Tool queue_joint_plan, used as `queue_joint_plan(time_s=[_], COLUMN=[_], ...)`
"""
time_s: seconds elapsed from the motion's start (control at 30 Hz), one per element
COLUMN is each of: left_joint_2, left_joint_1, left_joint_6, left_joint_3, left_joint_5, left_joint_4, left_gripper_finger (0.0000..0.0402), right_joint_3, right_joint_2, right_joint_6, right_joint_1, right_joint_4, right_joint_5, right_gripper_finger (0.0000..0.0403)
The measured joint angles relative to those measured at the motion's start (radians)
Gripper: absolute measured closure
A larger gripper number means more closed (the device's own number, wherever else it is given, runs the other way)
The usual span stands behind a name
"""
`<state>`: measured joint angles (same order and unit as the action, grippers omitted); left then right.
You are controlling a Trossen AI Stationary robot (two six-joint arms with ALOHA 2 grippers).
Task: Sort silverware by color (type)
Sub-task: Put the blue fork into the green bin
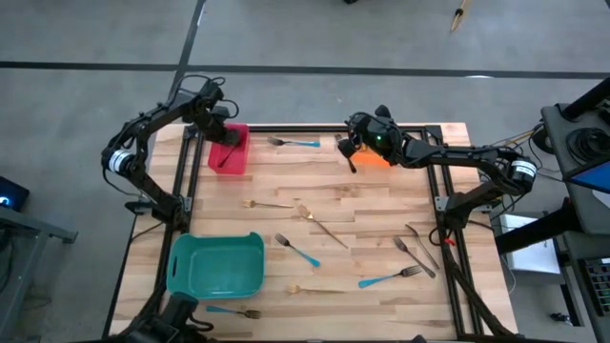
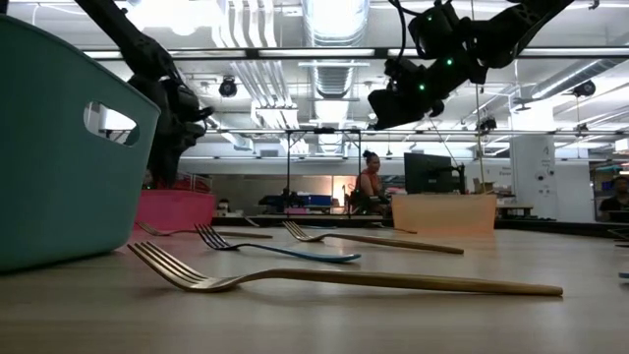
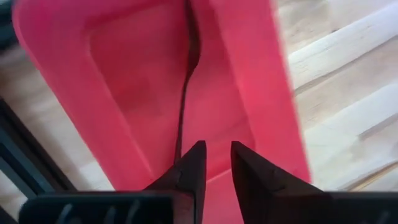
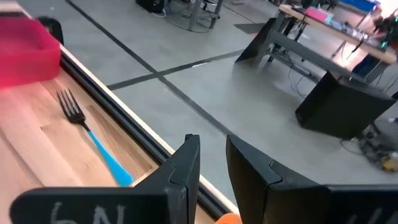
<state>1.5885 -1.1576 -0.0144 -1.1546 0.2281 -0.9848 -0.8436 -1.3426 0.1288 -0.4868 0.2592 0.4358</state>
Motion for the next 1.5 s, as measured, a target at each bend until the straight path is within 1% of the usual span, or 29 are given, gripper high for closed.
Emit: queue_joint_plan(time_s=[0.07, 0.2, 0.27, 0.43, 0.53, 0.6, 0.8, 0.9, 0.93, 1.03, 1.2, 1.4, 1.5], left_joint_2=[-0.014, -0.05, -0.085, -0.208, -0.301, -0.354, -0.487, -0.522, -0.529, -0.539, -0.538, -0.532, -0.533], left_joint_1=[0.0, 0.015, 0.031, 0.116, 0.198, 0.261, 0.448, 0.505, 0.515, 0.527, 0.527, 0.527, 0.527], left_joint_6=[0.019, 0.04, 0.048, 0.045, 0.038, 0.037, 0.043, 0.059, 0.059, 0.058, 0.058, 0.055, 0.051], left_joint_3=[-0.021, -0.079, -0.112, -0.147, -0.135, -0.124, -0.07, -0.058, -0.058, -0.058, -0.027, 0.084, 0.146], left_joint_5=[0.024, 0.044, 0.045, 0.045, 0.045, 0.046, 0.046, 0.044, 0.043, 0.043, 0.043, 0.043, 0.043], left_joint_4=[0.005, 0.01, 0.026, 0.138, 0.248, 0.307, 0.482, 0.507, 0.509, 0.5, 0.488, 0.489, 0.492], left_gripper_finger=[0.0342, 0.034, 0.034, 0.034, 0.034, 0.034, 0.034, 0.034, 0.034, 0.034, 0.034, 0.034, 0.034], right_joint_3=[0.0, 0.0, 0.0, 0.0, 0.0, 0.0, 0.0, 0.0, 0.0, 0.0, 0.0, 0.0, 0.0], right_joint_2=[0.002, 0.003, 0.003, 0.003, 0.002, 0.0, -0.001, -0.001, -0.001, -0.001, -0.001, -0.001, -0.001], right_joint_6=[-0.044, -0.114, -0.146, -0.289, -0.36, -0.399, -0.427, -0.443, -0.451, -0.47, -0.47, -0.459, -0.444], right_joint_1=[0.007, 0.025, 0.032, 0.035, 0.05, 0.075, 0.188, 0.233, 0.244, 0.265, 0.267, 0.265, 0.258], right_joint_4=[0.0, 0.015, 0.028, 0.046, 0.046, 0.045, 0.045, 0.046, 0.045, 0.045, 0.045, 0.045, 0.046], right_joint_5=[-0.039, -0.215, -0.27, -0.296, -0.359, -0.383, -0.384, -0.381, -0.364, -0.301, -0.296, -0.29, -0.239], right_gripper_finger=[0.0334, 0.0334, 0.0334, 0.0334, 0.0334, 0.0335, 0.0335, 0.0335, 0.0335, 0.0335, 0.0335, 0.0335, 0.0335])
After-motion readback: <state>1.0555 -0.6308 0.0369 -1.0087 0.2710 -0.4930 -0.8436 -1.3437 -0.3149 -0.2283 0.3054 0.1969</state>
